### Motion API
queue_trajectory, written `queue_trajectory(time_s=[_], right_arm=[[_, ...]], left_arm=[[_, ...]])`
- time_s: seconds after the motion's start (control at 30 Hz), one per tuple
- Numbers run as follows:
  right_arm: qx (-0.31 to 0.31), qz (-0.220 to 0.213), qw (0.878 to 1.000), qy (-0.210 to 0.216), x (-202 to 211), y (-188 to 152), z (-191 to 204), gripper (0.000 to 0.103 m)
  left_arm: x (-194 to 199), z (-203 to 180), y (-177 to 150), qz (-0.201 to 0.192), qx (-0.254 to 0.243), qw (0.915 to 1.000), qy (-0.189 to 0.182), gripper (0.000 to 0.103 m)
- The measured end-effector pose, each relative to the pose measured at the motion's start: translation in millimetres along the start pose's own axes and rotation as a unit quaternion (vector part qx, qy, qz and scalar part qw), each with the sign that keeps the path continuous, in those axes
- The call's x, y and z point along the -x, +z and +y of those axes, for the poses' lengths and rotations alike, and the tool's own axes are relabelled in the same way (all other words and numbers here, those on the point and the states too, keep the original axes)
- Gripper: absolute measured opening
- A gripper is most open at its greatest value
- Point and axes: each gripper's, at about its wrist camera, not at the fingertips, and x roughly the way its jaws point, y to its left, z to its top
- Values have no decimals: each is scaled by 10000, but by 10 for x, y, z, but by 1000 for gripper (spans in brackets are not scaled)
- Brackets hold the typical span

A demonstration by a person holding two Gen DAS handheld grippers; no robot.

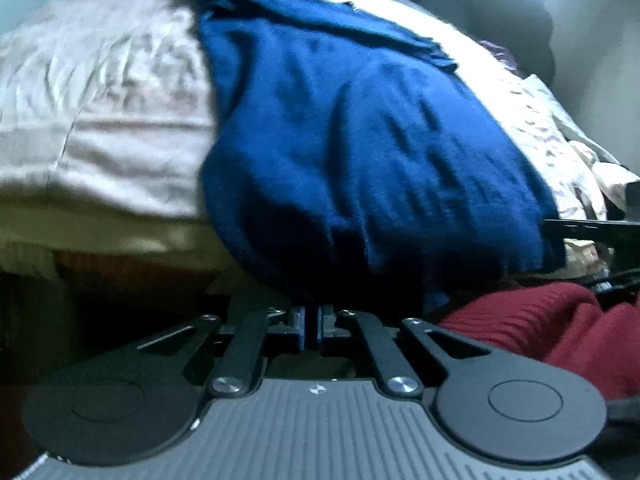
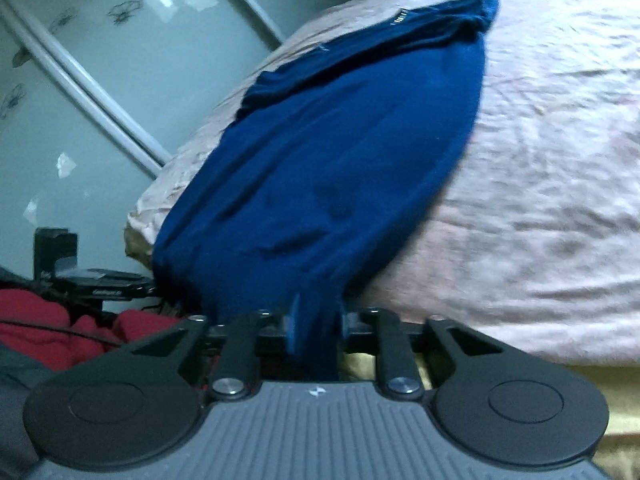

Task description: Fold small clothes

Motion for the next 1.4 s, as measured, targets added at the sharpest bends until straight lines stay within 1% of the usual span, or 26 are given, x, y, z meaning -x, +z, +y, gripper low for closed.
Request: queue_trajectory(time_s=[0.1, 0.23, 0.4, 0.5, 0.63, 0.8, 0.9, 1.0, 1.03, 1.1, 1.13, 1.17, 1.2, 1.23, 1.3, 1.37, 1.4], right_arm=[[-26, -66, 10000, 5, 12, 3, 28, 12], [-87, -284, 9995, 145, 59, 70, 53, 9], [-36, -714, 9969, 325, 182, 217, 128, 8], [31, -956, 9944, 445, 224, 326, 159, 8], [130, -1150, 9923, 445, 220, 460, 199, 7], [129, -1433, 9884, 489, 199, 617, 185, 7], [204, -1387, 9891, 454, 155, 674, 194, 8], [-13, -1273, 9910, 407, 187, 614, 100, 9], [-143, -1212, 9919, 351, 215, 570, 39, 12], [-375, -1105, 9931, 118, 291, 457, -94, 24], [-501, -1032, 9934, 23, 320, 388, -162, 39], [-628, -951, 9935, -10, 337, 311, -226, 60], [-725, -855, 9937, 22, 340, 242, -279, 68], [-774, -735, 9943, 73, 327, 173, -308, 71], [-697, -450, 9963, 224, 262, 68, -299, 71], [-613, -280, 9969, 418, 201, -10, -261, 70], [-623, -252, 9960, 584, 177, -38, -255, 70]], left_arm=[[73, -56, 54, -147, -147, 9997, -136, 2], [202, -92, 152, -378, -234, 9989, -166, 2], [501, -174, 331, -1074, -406, 9928, -352, 2], [581, -232, 418, -1303, -520, 9893, -394, 2], [626, -292, 490, -1448, -631, 9865, -434, 2], [670, -346, 600, -1674, -714, 9814, -619, 2], [691, -368, 636, -1688, -757, 9804, -671, 2], [674, -372, 600, -1616, -841, 9815, -587, 2], [655, -354, 585, -1571, -840, 9823, -572, 2], [600, -301, 546, -1451, -782, 9848, -547, 2], [561, -271, 528, -1385, -740, 9862, -525, 3], [518, -240, 523, -1321, -702, 9874, -521, 3], [474, -212, 513, -1251, -643, 9887, -524, 3], [436, -188, 509, -1189, -592, 9897, -535, 3], [356, -150, 512, -1071, -524, 9912, -581, 3], [308, -134, 504, -1007, -530, 9916, -617, 4], [285, -125, 501, -994, -522, 9917, -625, 8]])
